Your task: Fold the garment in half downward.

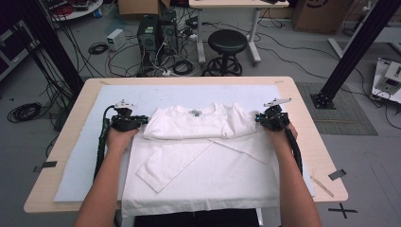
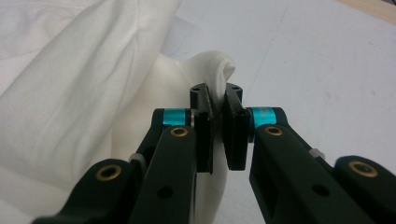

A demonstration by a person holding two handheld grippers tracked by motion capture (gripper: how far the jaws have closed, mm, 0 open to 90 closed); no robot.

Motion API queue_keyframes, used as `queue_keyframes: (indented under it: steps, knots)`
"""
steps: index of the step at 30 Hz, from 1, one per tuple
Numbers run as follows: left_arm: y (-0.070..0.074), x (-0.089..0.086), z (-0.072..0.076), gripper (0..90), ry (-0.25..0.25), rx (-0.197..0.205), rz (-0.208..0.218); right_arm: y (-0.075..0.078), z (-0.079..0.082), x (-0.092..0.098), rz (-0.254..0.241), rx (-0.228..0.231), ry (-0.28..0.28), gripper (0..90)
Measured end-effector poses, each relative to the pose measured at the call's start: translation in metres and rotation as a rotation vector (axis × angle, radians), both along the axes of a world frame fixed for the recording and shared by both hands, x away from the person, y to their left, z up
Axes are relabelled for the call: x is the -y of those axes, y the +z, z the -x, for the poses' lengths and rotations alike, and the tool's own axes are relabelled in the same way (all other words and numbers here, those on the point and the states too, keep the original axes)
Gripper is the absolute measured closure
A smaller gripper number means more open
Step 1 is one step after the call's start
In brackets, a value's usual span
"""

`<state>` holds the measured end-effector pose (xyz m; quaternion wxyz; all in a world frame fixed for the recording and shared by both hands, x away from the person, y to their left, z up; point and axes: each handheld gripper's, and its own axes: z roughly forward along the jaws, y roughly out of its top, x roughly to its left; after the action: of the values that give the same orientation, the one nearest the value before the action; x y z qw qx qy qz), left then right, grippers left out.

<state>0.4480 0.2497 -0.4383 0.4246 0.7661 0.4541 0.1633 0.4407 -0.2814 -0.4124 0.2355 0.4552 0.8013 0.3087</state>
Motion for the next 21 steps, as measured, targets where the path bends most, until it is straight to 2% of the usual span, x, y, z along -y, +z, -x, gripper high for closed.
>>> queue_keyframes:
  steps: [3, 4, 5, 7, 9, 10, 13, 14, 15, 17, 18, 19, 20, 21]
  knots:
    - [0.002, 0.002, -0.005, 79.6, -0.002, 0.012, 0.003, 0.001, -0.002, 0.004, -0.001, 0.005, -0.012, 85.3]
    - [0.004, 0.007, -0.013, 79.6, -0.007, 0.0, -0.003, 0.002, -0.002, 0.006, -0.002, 0.007, -0.018, 85.3]
    - [0.004, 0.007, -0.013, 79.6, -0.007, 0.0, -0.003, 0.002, -0.002, 0.006, -0.002, 0.007, -0.018, 85.3]
    - [0.006, 0.015, -0.023, 79.6, -0.011, 0.01, 0.0, 0.002, -0.003, 0.011, 0.001, 0.01, -0.027, 85.3]
    - [0.007, 0.017, -0.027, 79.5, -0.017, -0.002, -0.006, 0.002, -0.004, 0.014, 0.002, 0.007, -0.038, 85.3]
    - [0.007, 0.021, -0.032, 79.5, -0.026, -0.002, -0.026, 0.0, -0.005, 0.018, -0.006, -0.001, -0.049, 85.2]
    - [0.007, 0.022, -0.032, 79.4, -0.02, 0.005, -0.023, -0.002, -0.006, 0.02, -0.013, -0.005, -0.059, 85.2]
    - [0.008, 0.021, -0.031, 79.2, -0.016, -0.003, -0.005, -0.004, -0.008, 0.02, -0.013, -0.003, -0.058, 85.1]
    - [0.008, 0.021, -0.031, 78.7, -0.016, -0.003, -0.005, -0.004, -0.008, 0.02, -0.013, -0.003, -0.058, 85.1]
    - [0.009, 0.019, -0.03, 75.3, -0.019, -0.001, 0.001, -0.005, -0.009, 0.019, -0.012, -0.005, -0.057, 84.5]
    - [0.01, 0.017, -0.027, 71.6, -0.003, 0.008, -0.011, -0.005, -0.009, 0.018, -0.018, -0.007, -0.062, 80.4]
    - [0.01, 0.017, -0.027, 69.3, -0.003, 0.008, -0.011, -0.005, -0.009, 0.018, -0.018, -0.007, -0.062, 80.4]
    - [0.013, 0.014, -0.025, 69.3, 0.012, 0.014, -0.009, -0.004, -0.009, 0.019, -0.025, -0.001, -0.068, 76.8]
    - [0.014, 0.011, -0.023, 67.5, 0.022, 0.017, -0.002, -0.001, -0.008, 0.02, -0.038, 0.021, -0.077, 70.4]
